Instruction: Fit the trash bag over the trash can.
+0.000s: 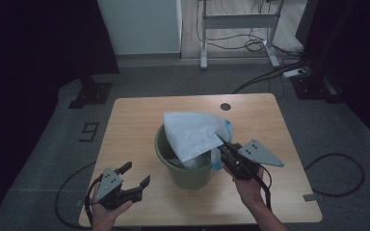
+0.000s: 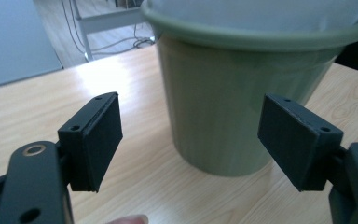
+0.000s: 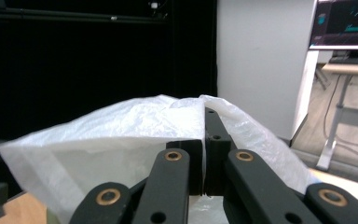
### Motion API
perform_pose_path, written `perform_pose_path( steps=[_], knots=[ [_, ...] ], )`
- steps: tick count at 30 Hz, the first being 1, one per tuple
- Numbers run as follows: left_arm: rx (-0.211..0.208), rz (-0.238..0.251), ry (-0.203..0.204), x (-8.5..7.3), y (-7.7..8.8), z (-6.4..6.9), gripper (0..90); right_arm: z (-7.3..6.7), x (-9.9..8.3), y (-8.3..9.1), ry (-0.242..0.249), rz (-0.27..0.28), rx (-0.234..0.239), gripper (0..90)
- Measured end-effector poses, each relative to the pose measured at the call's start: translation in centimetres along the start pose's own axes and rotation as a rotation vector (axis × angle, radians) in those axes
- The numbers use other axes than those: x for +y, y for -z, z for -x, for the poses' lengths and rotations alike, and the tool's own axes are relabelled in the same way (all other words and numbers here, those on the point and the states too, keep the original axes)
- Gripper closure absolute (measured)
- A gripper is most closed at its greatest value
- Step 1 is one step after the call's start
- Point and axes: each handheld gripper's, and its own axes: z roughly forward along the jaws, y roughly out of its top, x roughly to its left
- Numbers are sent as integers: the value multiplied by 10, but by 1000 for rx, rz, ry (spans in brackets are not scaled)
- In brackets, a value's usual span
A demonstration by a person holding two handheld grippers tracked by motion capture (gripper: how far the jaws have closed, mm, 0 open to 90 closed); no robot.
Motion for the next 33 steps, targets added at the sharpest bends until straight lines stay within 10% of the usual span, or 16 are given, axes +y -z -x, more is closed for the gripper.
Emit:
perform_pose_path(
  steps=[17, 26, 33],
  knots=[
    [-49, 24, -6, 53, -7, 36, 218, -6, -4, -4, 27, -69, 28, 864],
    [-52, 8, -76, 79, -22, 55, 260, -8, -2, -9, 26, -90, 25, 862],
    [-17, -32, -121, 85, -44, 61, 581, -11, -2, -11, 29, -99, 44, 857]
  ],
)
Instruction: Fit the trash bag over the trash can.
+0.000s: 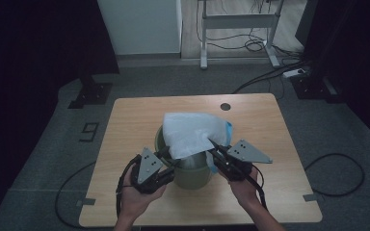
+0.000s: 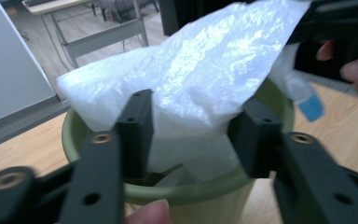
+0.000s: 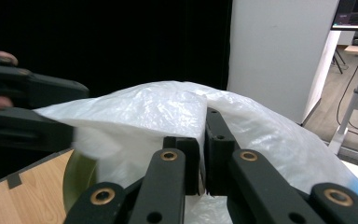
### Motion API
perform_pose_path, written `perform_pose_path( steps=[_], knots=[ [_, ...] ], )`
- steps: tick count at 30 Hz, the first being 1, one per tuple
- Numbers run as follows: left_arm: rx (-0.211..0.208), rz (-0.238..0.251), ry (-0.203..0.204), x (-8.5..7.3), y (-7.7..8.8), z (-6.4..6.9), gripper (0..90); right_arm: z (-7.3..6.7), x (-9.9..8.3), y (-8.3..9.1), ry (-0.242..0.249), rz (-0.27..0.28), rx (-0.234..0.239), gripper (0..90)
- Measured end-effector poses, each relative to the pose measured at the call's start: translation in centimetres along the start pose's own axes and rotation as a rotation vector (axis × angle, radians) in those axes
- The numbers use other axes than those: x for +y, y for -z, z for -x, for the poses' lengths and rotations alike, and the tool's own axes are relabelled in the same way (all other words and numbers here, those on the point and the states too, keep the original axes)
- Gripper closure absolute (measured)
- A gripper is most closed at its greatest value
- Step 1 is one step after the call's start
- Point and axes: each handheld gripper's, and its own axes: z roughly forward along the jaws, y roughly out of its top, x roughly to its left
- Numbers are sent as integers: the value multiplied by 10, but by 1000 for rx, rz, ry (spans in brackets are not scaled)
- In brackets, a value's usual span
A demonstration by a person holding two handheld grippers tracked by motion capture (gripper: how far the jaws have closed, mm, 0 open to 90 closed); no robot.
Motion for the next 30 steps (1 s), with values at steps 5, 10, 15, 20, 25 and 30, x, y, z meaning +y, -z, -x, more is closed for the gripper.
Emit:
perform_pose_path(
  steps=[5, 10, 15, 20, 25, 30],
  knots=[
    [-22, 17, 51, -4, -4, -2, 725, 0, -1, 2, 4, 3, 3, 829],
    [-44, 52, 70, -9, -6, -1, 794, 0, -2, 2, 1, 9, 6, 808],
    [-41, 106, 117, -15, -6, -4, 836, -1, -5, 4, 10, 16, -3, 691],
    [-60, 144, 177, -22, -6, -7, 869, -14, -15, 16, 74, 26, -73, 509],
    [-60, 155, 194, -23, -6, -8, 875, -19, -32, 29, 66, 20, -116, 422],
    [-53, 159, 206, -23, -5, -9, 880, -21, -41, 36, 44, 16, -141, 366]
  ],
)
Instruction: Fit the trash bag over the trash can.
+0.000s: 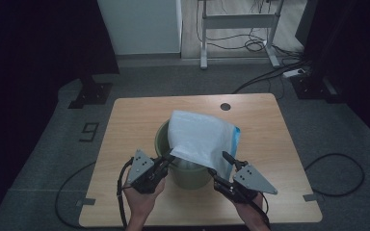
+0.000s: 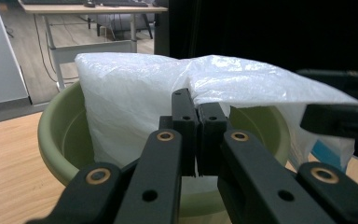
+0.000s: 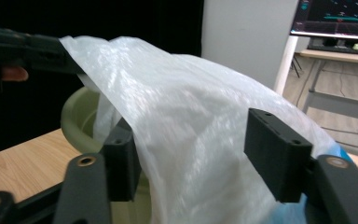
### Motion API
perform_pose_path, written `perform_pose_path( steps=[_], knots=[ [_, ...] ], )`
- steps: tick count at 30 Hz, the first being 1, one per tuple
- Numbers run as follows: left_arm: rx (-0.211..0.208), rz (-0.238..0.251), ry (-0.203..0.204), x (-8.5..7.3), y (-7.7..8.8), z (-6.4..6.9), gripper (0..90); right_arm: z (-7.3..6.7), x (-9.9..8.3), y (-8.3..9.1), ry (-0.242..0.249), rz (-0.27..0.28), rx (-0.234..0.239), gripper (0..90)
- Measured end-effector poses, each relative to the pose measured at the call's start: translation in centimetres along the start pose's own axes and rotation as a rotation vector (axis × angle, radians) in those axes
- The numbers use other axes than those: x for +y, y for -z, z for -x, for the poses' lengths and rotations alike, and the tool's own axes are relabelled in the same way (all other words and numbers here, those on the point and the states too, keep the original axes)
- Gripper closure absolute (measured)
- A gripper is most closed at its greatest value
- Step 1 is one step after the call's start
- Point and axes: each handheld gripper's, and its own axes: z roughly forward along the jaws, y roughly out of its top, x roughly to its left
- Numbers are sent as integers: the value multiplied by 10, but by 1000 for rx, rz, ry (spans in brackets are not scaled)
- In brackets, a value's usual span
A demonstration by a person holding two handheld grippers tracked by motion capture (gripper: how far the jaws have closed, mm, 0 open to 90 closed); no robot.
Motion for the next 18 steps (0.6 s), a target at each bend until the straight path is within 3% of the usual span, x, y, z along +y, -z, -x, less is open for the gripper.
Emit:
perform_pose_path(
  steps=[7, 9, 18],
  knots=[
    [18, 10, 33, 4, 3, -8, 886, -7, -11, 13, -11, 4, 2, 342],
    [27, 21, 41, 5, 7, -10, 886, -10, -21, 16, -9, -18, -26, 336],
    [23, 32, 56, 6, 11, -12, 887, -3, -40, 17, -44, -56, -63, 328]
  ],
)
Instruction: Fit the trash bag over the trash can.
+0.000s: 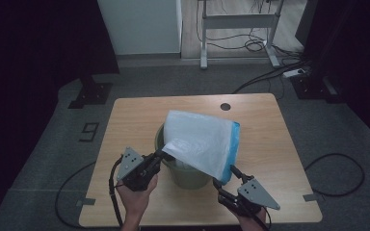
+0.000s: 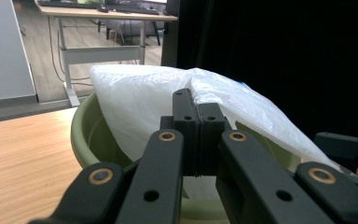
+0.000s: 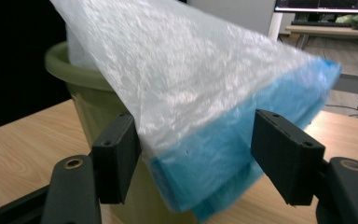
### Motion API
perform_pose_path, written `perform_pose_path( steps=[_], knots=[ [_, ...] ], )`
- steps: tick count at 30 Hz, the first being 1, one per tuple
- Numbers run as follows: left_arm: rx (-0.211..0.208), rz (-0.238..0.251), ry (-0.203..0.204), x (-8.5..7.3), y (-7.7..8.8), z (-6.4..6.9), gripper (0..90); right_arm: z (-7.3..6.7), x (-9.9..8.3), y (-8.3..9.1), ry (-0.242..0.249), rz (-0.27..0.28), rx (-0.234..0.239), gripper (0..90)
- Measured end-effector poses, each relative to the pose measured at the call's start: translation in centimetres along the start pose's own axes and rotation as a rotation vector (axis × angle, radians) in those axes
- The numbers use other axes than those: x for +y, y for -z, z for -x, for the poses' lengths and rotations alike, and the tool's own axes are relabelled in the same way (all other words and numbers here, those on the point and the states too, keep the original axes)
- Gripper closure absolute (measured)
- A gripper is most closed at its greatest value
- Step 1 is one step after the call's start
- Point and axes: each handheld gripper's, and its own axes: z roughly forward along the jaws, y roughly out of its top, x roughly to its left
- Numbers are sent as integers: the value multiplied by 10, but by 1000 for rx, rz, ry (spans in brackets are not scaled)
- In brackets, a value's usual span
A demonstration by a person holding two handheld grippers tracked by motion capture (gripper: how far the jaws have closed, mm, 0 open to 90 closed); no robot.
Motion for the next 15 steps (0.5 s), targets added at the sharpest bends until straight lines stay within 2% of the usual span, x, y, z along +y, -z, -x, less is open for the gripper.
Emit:
perform_pose_path(
  steps=[7, 8, 10, 11, 13, 14, 15],
  knots=[
    [-5, 5, 14, -2, 3, -3, 886, 10, -13, -7, -12, -32, -17, 423],
    [-8, 4, 14, -3, 4, -4, 886, 14, -17, -9, -22, -31, -13, 498],
    [-8, 2, 12, -3, 4, -4, 886, 16, -18, -9, -30, -29, -11, 511],
    [-11, 2, 9, -4, 5, -5, 886, 18, -19, -10, -41, -11, -5, 578],
    [-12, 1, 6, -4, 6, -5, 885, 20, -17, -9, -35, 11, -1, 644],
    [-12, 1, 6, -4, 6, -5, 884, 20, -17, -9, -35, 11, -1, 644],
    [-16, -2, 7, -5, 7, -6, 884, 22, -15, -9, -35, 25, 2, 736]
  ],
)
